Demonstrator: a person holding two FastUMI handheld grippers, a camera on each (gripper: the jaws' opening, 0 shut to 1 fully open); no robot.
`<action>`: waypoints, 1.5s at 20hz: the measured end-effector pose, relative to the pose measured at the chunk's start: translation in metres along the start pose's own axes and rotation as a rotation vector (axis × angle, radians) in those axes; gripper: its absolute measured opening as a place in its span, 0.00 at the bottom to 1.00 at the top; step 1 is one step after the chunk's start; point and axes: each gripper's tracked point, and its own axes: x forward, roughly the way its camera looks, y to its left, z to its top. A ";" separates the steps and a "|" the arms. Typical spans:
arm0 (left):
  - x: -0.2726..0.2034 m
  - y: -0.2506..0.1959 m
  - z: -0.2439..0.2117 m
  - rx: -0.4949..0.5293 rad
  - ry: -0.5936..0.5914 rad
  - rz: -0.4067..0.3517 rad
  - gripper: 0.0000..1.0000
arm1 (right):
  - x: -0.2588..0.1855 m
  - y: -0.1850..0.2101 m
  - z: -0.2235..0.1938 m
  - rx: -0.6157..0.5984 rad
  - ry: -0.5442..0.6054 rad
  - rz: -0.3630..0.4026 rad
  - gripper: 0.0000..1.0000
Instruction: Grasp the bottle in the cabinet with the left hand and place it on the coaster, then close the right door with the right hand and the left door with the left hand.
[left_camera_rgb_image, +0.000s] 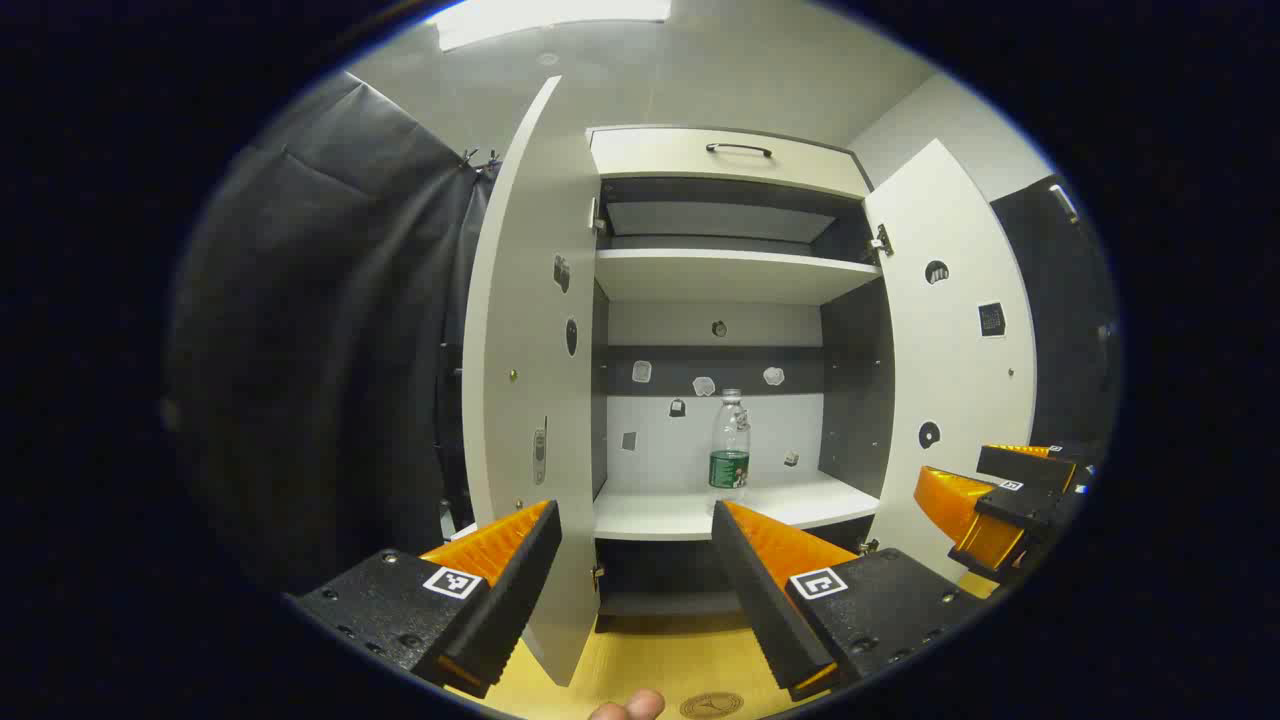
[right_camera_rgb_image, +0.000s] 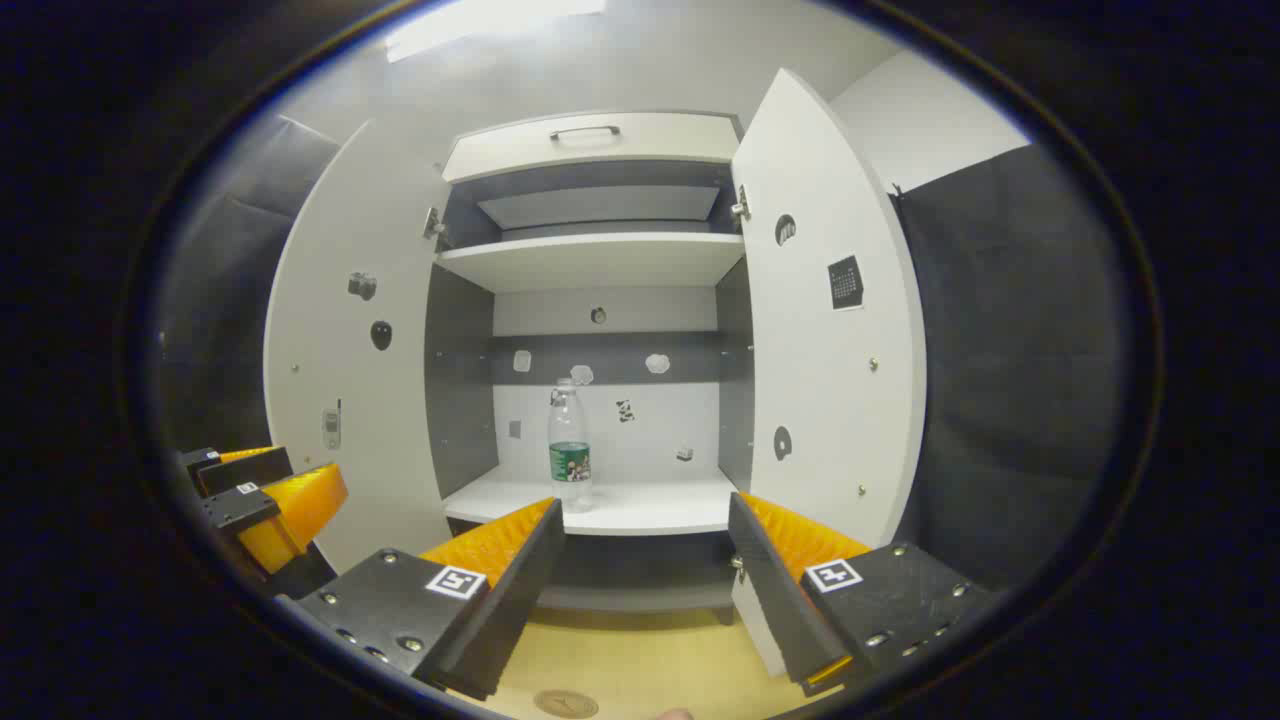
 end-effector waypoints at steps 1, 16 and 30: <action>0.001 0.000 0.000 0.004 0.000 -0.002 0.96 | 0.001 0.001 0.000 -0.004 0.002 0.003 1.00; 0.013 0.000 -0.007 0.020 0.015 0.011 0.96 | 0.007 0.002 -0.002 -0.007 0.017 0.001 1.00; 0.089 -0.041 -0.033 0.014 0.059 -0.054 0.96 | 0.021 -0.015 -0.018 0.004 0.075 -0.029 1.00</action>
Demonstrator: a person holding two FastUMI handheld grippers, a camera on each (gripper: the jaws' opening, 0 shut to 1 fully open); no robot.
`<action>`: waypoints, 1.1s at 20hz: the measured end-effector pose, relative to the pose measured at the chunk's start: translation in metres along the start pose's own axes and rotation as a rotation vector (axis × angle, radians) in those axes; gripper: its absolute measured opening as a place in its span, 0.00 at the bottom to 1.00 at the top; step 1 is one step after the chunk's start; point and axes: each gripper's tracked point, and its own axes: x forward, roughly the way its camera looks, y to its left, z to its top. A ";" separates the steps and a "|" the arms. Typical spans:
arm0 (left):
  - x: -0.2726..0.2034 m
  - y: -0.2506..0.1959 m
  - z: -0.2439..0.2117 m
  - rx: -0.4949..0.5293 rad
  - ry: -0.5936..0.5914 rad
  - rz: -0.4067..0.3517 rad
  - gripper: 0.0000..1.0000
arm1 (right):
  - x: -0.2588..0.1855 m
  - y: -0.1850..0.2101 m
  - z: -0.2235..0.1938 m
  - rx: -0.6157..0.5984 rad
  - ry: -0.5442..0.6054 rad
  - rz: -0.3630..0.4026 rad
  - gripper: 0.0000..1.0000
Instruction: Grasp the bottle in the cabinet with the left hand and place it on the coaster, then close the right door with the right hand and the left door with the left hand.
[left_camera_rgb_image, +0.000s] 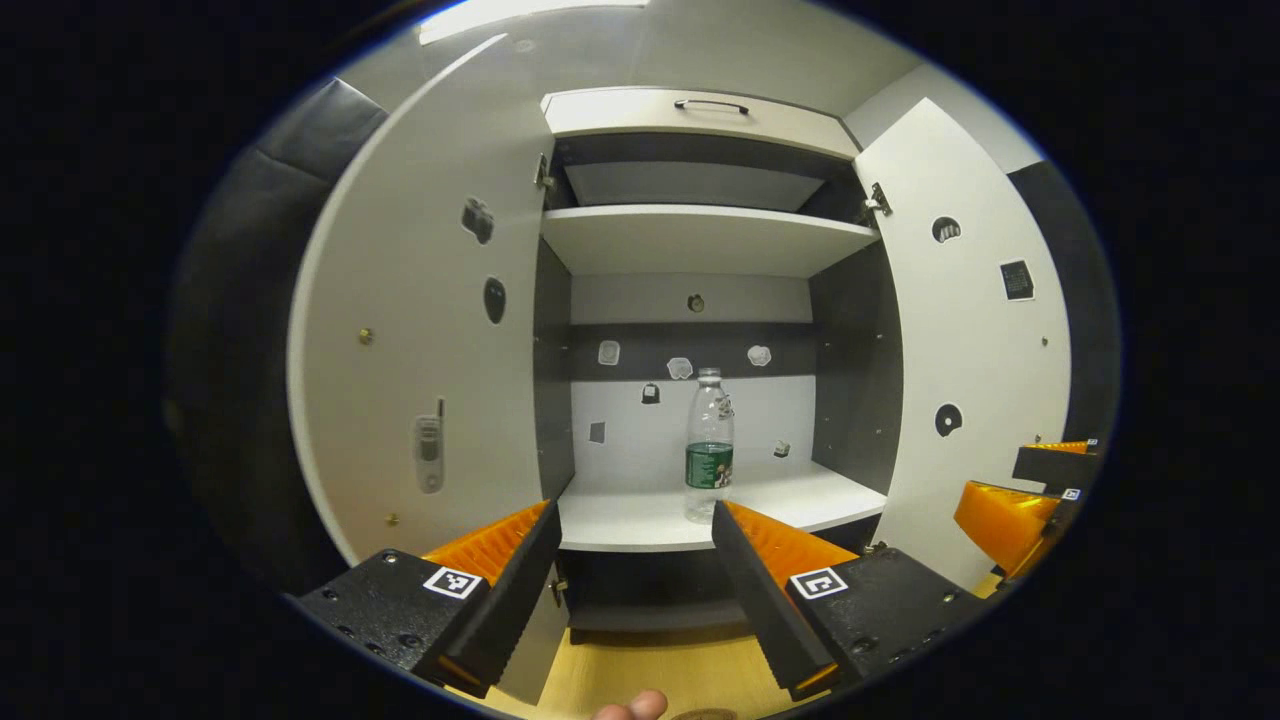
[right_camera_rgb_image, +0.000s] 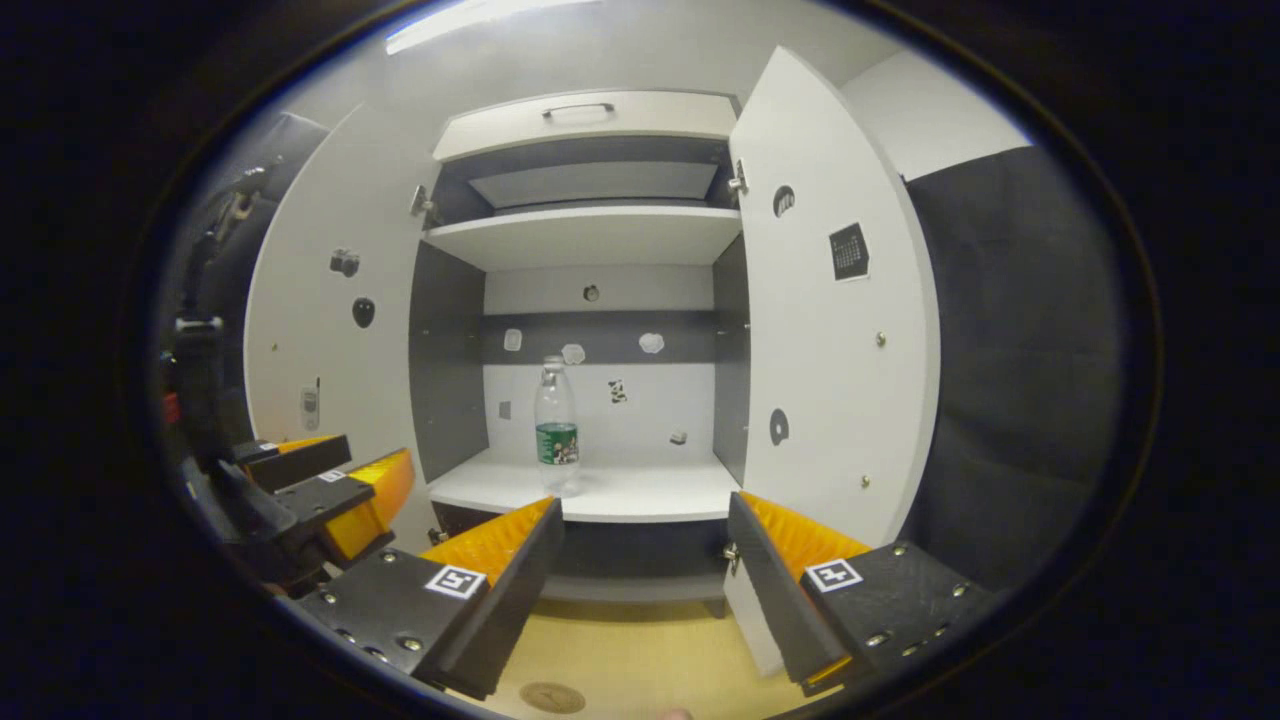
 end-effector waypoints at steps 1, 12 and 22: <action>0.011 -0.006 -0.004 -0.008 0.007 -0.010 0.96 | 0.001 -0.002 -0.001 -0.004 0.003 -0.005 1.00; 0.134 -0.051 -0.011 0.017 0.002 -0.081 0.96 | 0.017 -0.024 -0.018 -0.031 0.065 -0.053 1.00; 0.221 -0.074 -0.020 0.003 0.031 -0.103 0.96 | 0.021 -0.040 -0.037 -0.039 0.134 -0.098 1.00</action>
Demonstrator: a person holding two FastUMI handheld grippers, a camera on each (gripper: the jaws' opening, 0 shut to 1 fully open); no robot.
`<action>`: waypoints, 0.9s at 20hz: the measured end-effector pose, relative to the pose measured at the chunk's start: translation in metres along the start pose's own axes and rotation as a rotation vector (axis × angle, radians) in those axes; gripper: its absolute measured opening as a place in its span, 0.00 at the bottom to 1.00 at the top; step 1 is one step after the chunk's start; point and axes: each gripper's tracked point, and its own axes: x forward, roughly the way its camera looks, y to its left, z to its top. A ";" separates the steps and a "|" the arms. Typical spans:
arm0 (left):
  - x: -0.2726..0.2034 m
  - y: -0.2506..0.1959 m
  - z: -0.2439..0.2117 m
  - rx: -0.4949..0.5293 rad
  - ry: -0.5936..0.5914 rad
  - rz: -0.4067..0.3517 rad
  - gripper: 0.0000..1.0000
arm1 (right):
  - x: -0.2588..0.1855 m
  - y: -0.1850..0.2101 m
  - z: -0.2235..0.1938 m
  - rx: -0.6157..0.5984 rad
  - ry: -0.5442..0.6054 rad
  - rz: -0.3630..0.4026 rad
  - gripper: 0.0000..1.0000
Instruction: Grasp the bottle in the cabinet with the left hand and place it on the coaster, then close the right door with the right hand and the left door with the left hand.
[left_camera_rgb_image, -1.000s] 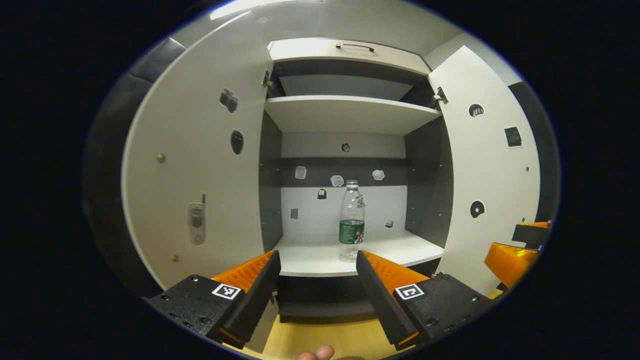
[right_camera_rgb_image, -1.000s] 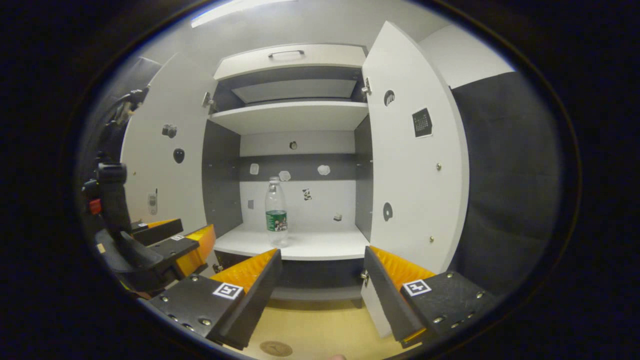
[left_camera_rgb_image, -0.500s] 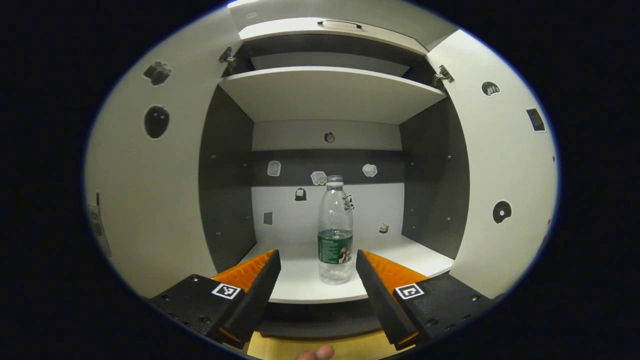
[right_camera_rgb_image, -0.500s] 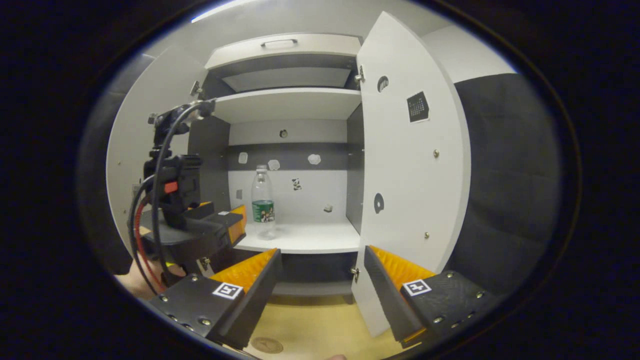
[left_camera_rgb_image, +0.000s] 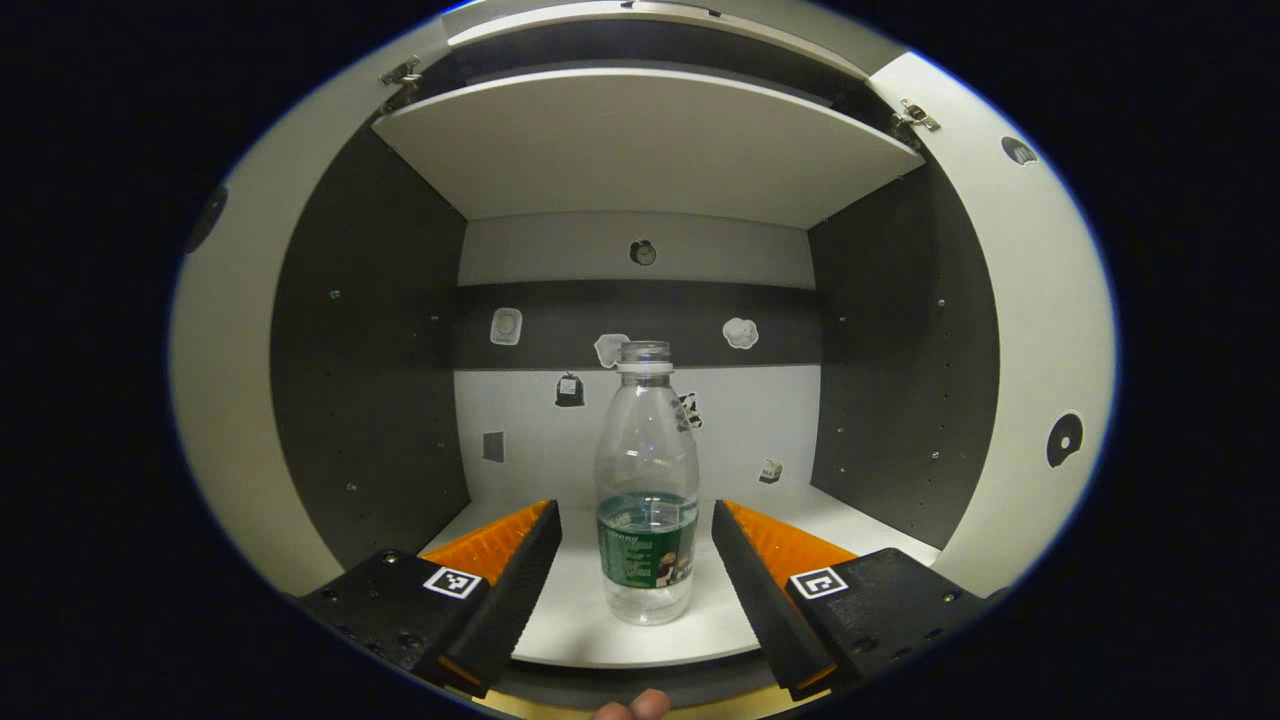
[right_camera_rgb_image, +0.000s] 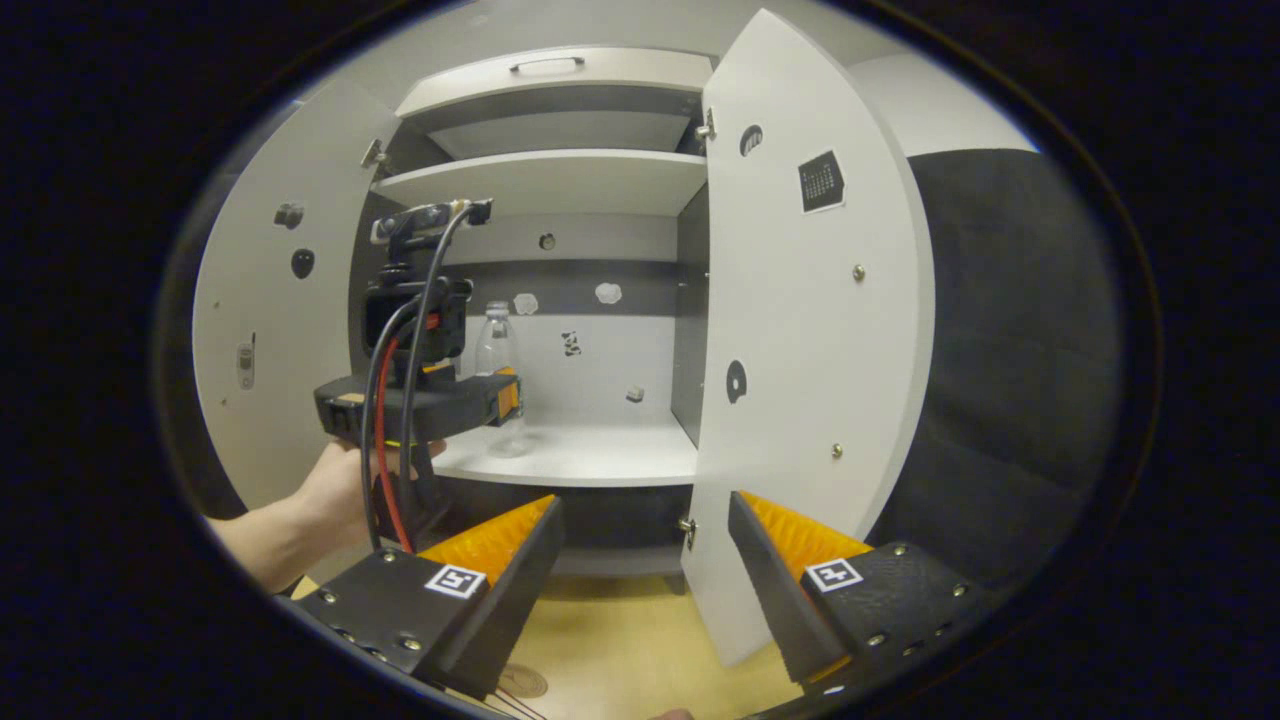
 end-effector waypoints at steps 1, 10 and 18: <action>0.007 -0.001 -0.001 0.002 0.005 0.001 0.96 | 0.000 0.000 -0.001 0.004 0.005 0.000 1.00; 0.030 -0.001 -0.005 0.036 0.015 0.018 0.82 | -0.004 -0.006 -0.015 0.004 0.037 0.010 1.00; -0.051 -0.005 0.006 -0.033 -0.011 0.016 0.81 | -0.019 -0.018 -0.021 0.050 0.041 0.027 1.00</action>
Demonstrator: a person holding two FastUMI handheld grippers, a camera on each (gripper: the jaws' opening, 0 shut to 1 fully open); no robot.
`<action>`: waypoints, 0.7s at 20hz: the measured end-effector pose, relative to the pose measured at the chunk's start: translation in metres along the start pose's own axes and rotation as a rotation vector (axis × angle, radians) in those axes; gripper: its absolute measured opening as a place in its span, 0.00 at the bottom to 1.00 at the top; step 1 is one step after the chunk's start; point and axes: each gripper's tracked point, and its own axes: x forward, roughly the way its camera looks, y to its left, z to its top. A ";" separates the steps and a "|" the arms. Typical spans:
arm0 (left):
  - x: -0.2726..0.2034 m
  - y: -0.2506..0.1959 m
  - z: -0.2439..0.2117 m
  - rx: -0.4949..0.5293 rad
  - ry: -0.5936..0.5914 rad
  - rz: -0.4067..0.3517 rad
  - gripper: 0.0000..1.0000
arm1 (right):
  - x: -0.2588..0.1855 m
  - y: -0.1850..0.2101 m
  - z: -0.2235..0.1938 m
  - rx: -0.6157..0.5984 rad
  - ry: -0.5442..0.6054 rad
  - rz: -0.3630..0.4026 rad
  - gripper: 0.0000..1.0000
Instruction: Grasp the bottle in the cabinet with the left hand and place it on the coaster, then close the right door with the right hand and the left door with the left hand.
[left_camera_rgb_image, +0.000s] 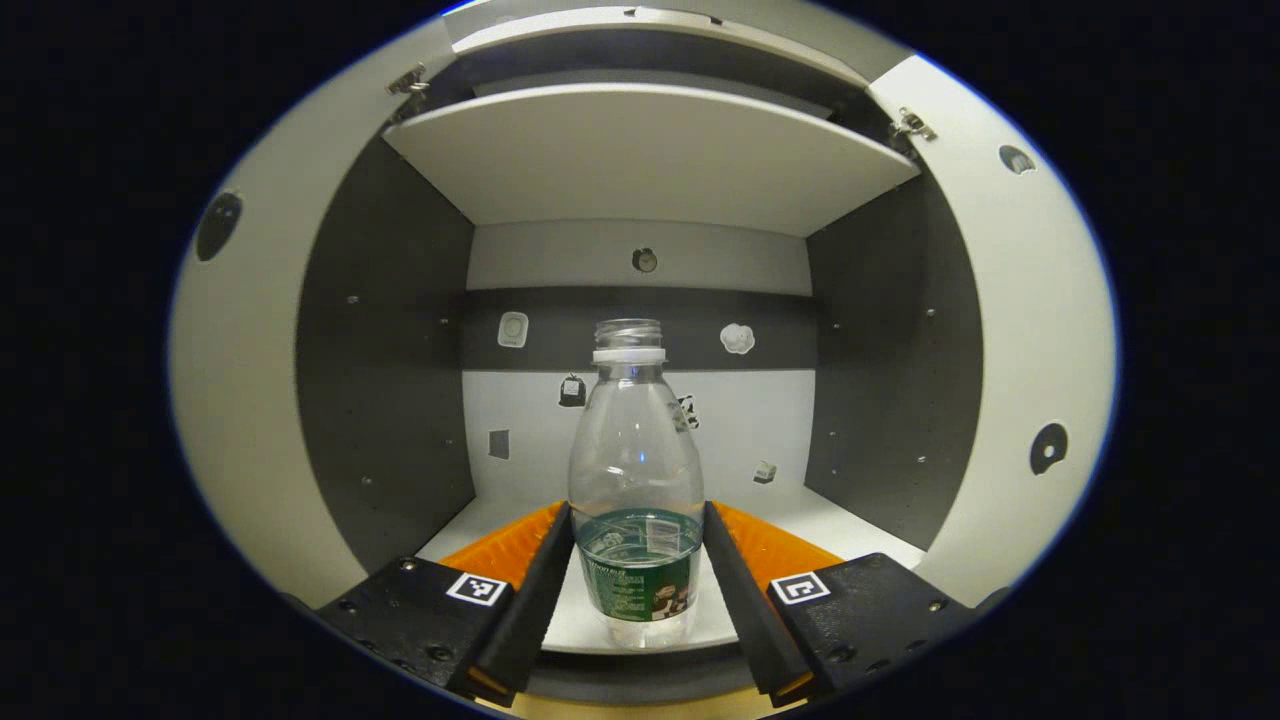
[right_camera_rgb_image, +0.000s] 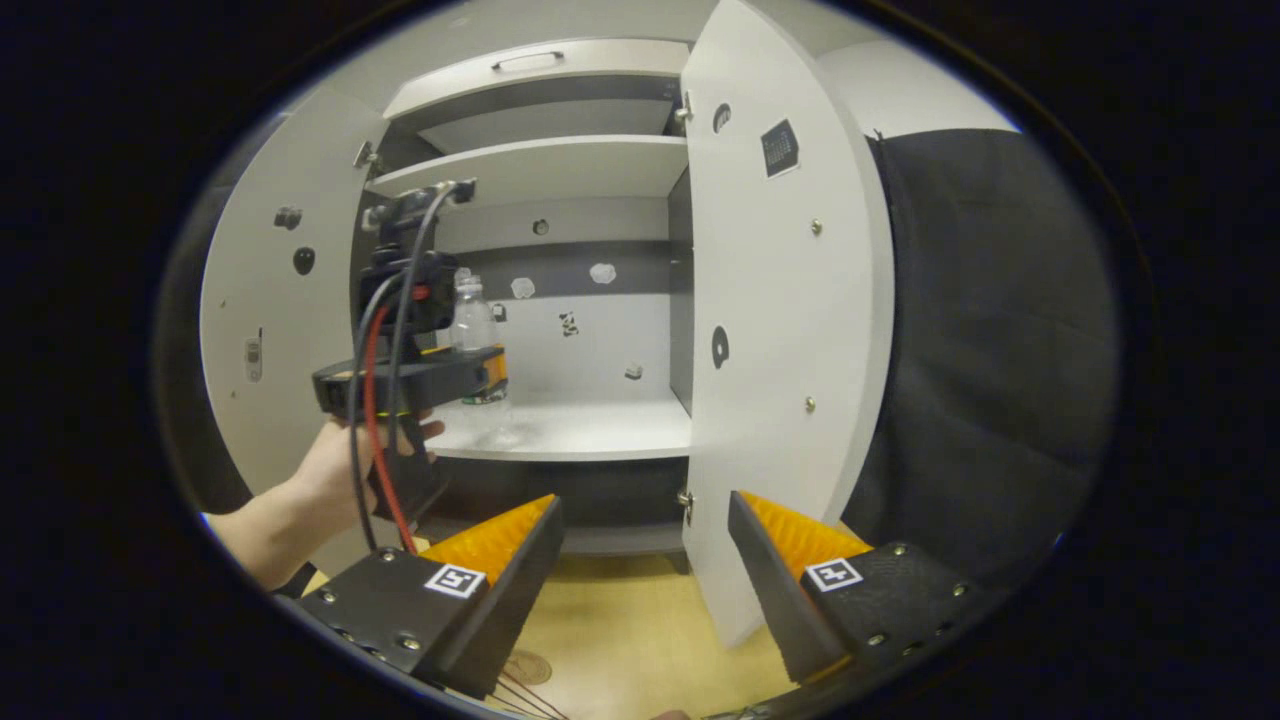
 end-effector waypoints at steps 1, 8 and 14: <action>-0.014 -0.001 0.002 0.003 -0.014 -0.001 0.81 | -0.002 -0.003 -0.002 0.008 0.003 -0.001 1.00; -0.091 -0.009 -0.002 0.082 -0.069 0.008 0.81 | -0.026 -0.007 -0.035 0.012 0.060 0.021 1.00; -0.142 -0.012 -0.070 0.100 0.013 0.019 0.81 | -0.041 -0.015 -0.057 0.016 0.102 0.026 1.00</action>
